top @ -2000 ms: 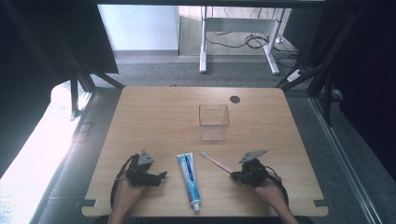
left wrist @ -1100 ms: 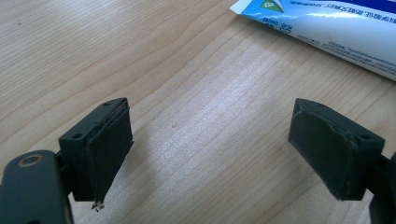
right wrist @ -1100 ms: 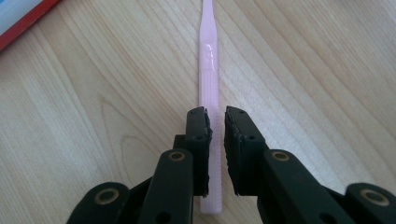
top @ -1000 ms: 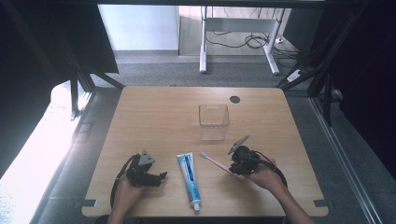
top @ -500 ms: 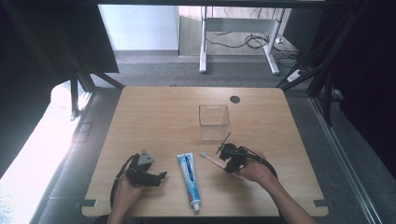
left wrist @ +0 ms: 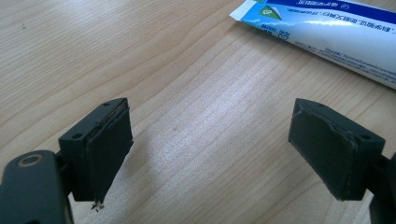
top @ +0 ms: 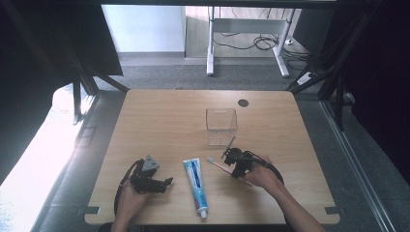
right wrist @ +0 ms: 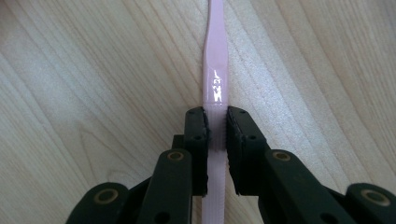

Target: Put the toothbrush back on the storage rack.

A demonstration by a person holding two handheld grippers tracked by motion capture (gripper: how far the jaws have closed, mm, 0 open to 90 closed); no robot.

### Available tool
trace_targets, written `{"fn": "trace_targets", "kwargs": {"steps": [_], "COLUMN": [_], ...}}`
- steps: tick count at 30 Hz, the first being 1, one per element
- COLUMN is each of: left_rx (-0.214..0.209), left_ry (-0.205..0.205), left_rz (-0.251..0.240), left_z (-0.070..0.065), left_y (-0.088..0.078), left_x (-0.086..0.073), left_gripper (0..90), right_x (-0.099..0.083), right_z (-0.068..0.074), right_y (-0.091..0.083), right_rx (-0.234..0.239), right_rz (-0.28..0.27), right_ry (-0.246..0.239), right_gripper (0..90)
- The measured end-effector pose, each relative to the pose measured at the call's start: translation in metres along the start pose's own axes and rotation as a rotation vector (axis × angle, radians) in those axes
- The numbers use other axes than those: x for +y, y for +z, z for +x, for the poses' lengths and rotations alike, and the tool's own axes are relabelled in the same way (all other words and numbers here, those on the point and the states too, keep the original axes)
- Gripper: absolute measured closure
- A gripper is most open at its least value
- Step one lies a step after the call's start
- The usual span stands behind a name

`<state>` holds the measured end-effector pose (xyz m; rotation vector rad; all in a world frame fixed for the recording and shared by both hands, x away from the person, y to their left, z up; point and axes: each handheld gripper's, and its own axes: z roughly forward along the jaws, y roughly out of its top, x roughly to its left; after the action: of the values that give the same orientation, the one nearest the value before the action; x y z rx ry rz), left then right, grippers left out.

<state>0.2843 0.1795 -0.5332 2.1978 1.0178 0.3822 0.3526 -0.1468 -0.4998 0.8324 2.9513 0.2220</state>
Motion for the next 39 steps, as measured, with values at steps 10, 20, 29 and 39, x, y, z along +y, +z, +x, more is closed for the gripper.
{"fn": "trace_targets", "kwargs": {"steps": [10,20,29,39], "left_rx": [0.0,-0.001,-0.002,-0.002], "left_ry": [-0.001,-0.001,0.001,0.0], "left_rz": [-0.008,-0.008,-0.011,-0.013], "left_z": [0.0,-0.001,-0.001,-0.001], "left_y": [0.0,0.0,0.0,0.0], "left_x": [0.0,0.0,0.001,0.001], "left_gripper": [13.7,13.7,13.7,13.7], "right_x": [-0.007,-0.02,-0.029,-0.036], "right_z": [-0.003,-0.007,-0.013,-0.018], "right_y": [-0.01,-0.027,-0.042,-0.058], "right_rx": [0.019,0.044,0.053,0.053], "right_rz": [-0.057,-0.128,-0.198,-0.269], "right_ry": [0.02,0.054,0.085,0.109], "right_gripper": [79.3,79.3,79.3,79.4]}}
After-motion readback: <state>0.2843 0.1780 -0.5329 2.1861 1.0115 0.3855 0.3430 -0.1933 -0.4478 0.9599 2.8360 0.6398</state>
